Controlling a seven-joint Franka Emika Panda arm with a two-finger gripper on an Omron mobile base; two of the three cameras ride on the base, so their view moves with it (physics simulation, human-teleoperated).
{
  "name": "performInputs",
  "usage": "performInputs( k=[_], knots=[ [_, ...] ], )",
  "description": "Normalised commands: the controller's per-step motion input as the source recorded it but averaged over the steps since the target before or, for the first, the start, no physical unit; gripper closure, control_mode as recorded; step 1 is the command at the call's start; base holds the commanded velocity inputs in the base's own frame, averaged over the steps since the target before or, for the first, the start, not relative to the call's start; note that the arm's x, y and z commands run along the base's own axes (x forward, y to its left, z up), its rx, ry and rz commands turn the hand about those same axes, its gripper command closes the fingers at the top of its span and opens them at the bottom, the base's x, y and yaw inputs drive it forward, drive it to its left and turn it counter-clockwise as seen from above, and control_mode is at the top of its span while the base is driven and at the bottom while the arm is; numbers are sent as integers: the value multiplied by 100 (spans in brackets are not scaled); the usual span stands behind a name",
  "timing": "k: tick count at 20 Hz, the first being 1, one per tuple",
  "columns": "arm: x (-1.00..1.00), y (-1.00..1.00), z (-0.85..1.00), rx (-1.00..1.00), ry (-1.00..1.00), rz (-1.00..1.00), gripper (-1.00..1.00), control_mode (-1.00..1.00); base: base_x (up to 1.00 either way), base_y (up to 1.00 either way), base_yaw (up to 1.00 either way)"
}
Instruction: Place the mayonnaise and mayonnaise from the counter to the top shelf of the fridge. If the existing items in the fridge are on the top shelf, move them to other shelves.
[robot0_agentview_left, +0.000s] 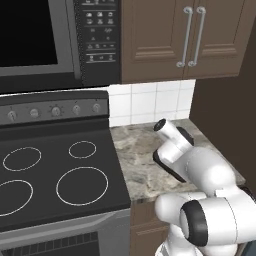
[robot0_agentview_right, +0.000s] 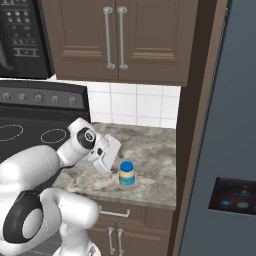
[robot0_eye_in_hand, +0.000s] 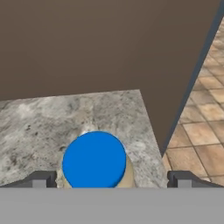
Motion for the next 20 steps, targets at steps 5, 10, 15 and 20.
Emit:
performInputs(
  k=[5, 10, 15, 20],
  knots=[
    [2, 6, -42, 0, 4, 0, -100, -100, 0, 0, 0],
    [11, 6, -20, 0, 1, 0, -100, -100, 0, 0, 0],
    [26, 0, -1, 0, 0, 0, -100, -100, 0, 0, 0],
    [24, -20, 0, 0, 1, 0, -100, -100, 0, 0, 0]
  ],
)
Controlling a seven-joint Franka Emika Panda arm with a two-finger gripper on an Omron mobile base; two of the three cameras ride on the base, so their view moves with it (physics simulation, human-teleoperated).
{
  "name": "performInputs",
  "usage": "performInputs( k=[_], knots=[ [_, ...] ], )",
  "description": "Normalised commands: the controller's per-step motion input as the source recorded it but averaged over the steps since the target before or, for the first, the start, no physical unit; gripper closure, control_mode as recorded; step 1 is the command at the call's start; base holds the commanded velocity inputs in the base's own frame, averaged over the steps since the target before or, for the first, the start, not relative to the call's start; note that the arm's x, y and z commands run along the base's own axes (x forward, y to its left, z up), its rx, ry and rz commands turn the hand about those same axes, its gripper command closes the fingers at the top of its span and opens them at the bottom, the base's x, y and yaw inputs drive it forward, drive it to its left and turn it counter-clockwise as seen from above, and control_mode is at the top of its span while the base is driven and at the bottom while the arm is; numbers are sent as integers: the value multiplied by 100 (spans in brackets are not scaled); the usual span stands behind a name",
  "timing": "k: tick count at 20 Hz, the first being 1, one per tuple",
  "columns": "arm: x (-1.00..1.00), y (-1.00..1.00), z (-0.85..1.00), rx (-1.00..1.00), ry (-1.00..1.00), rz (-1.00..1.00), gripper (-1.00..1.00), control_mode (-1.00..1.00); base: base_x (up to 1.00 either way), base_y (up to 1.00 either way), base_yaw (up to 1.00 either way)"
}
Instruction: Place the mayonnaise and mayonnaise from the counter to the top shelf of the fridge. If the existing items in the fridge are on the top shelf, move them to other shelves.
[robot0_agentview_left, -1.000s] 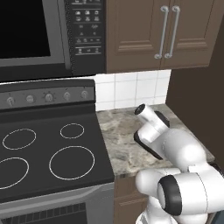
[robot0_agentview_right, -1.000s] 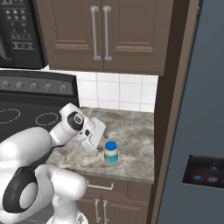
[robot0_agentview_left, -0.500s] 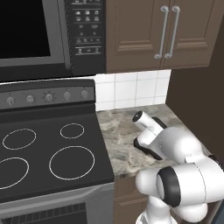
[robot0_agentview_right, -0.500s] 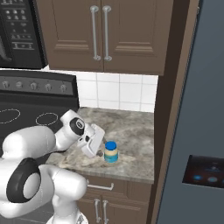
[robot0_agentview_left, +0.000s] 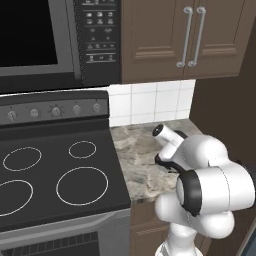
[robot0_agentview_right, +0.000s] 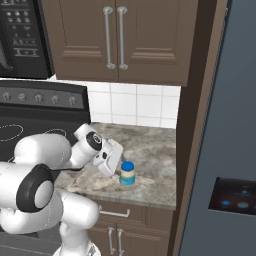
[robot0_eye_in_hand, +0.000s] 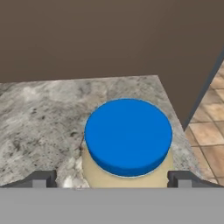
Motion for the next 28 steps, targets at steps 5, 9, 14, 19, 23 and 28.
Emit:
performInputs(
  k=[5, 9, 14, 19, 23, 28],
  knots=[
    [6, -6, 0, 0, 3, 0, -100, -100, 0, 0, 0],
    [0, 0, 0, 0, 3, 0, -100, -100, 0, 0, 0],
    [-38, 0, -1, 0, 2, 0, -100, -100, 0, 0, 0],
    [0, 0, 1, 0, 0, 0, -100, -100, 0, 0, 0],
    [0, -5, 0, 0, 6, 0, -100, -100, 0, 0, 0],
    [0, -6, 0, 0, 19, 0, -100, -100, 0, 0, 0]
  ],
)
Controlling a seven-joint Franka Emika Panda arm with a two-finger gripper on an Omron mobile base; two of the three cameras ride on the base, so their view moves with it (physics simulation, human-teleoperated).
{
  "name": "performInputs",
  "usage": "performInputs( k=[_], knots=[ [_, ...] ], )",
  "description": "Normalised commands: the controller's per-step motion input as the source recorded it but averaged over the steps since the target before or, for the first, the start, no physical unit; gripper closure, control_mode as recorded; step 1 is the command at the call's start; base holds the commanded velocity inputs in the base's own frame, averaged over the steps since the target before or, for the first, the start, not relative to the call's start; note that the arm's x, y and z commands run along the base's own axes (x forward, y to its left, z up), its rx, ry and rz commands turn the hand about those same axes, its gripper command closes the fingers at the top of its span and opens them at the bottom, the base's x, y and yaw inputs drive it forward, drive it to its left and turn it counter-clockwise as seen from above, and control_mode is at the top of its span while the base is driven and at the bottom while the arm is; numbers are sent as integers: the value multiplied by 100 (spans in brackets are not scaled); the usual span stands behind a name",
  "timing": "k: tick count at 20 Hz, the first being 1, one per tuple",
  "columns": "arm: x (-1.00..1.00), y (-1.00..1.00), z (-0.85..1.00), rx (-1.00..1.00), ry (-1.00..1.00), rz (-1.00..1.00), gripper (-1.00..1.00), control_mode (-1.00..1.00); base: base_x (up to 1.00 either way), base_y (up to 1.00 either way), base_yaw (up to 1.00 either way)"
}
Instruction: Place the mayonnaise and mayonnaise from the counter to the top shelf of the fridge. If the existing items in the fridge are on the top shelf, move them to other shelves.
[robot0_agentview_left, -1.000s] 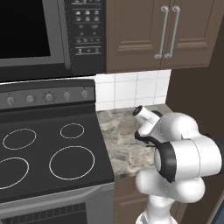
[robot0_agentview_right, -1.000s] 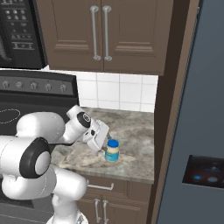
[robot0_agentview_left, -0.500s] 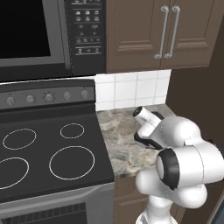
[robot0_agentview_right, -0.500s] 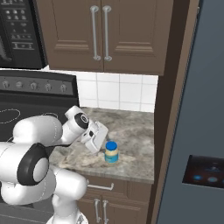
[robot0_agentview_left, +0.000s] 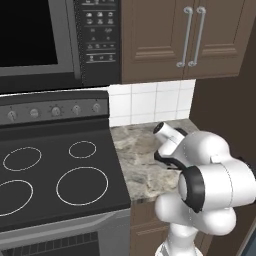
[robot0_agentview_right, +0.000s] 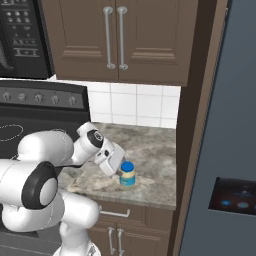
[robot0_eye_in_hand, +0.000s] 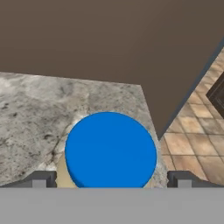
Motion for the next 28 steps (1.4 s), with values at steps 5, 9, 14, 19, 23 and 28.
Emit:
performInputs(
  k=[5, 9, 14, 19, 23, 28],
  knots=[
    [0, 0, 0, 0, 11, 0, -100, -100, 0, 0, 0],
    [0, 0, 0, 0, 0, 0, -100, -100, 0, 0, 0],
    [0, -4, -4, 0, -1, 0, 100, -100, 0, 0, 0],
    [0, 0, 0, 0, 0, 0, 100, -100, 0, 0, 0],
    [-33, 5, 20, 0, -6, 0, 100, -100, 0, 0, 0],
    [-91, 35, 88, -1, -12, 2, 100, -100, 0, 0, 0]
  ],
)
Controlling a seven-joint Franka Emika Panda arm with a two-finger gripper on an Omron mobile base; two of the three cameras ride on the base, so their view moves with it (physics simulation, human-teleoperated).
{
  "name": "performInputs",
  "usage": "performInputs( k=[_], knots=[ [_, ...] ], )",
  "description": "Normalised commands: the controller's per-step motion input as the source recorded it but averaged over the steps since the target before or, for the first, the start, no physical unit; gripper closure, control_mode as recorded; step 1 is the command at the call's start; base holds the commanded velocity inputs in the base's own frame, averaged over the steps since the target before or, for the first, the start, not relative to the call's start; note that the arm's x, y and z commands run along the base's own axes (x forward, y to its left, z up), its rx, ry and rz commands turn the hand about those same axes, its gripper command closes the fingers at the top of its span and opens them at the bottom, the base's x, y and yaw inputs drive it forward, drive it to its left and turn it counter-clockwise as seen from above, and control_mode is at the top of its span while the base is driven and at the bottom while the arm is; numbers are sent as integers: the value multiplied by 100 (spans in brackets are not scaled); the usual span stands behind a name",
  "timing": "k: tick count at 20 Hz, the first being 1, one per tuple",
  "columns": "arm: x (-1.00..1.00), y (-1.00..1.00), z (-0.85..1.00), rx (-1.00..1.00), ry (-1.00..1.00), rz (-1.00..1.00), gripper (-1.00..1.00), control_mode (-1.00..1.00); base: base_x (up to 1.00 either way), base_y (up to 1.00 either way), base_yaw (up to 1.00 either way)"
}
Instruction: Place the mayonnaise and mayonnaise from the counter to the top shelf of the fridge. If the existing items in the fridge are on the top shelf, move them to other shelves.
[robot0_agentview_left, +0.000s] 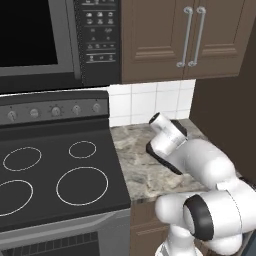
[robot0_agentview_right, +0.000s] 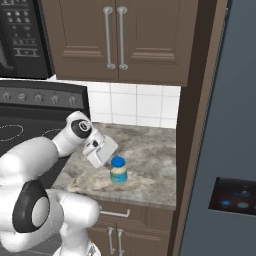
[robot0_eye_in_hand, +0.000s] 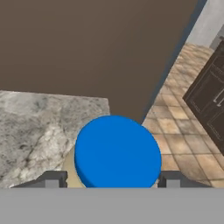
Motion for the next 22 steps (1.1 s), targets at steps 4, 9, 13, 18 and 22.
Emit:
performInputs(
  k=[4, 9, 13, 18, 22],
  knots=[
    [-96, 34, 100, -2, -12, 1, 100, -100, 0, 0, 0],
    [-88, 20, 100, -1, -6, 4, 100, -100, 0, 0, 0],
    [-88, 0, 100, 0, -6, 15, 100, -100, 0, 0, 0],
    [-50, 5, 92, 0, 0, 22, 100, -100, 0, 0, 0],
    [-27, 7, 20, 0, -6, 8, 100, -100, 0, 0, 0]
  ],
)
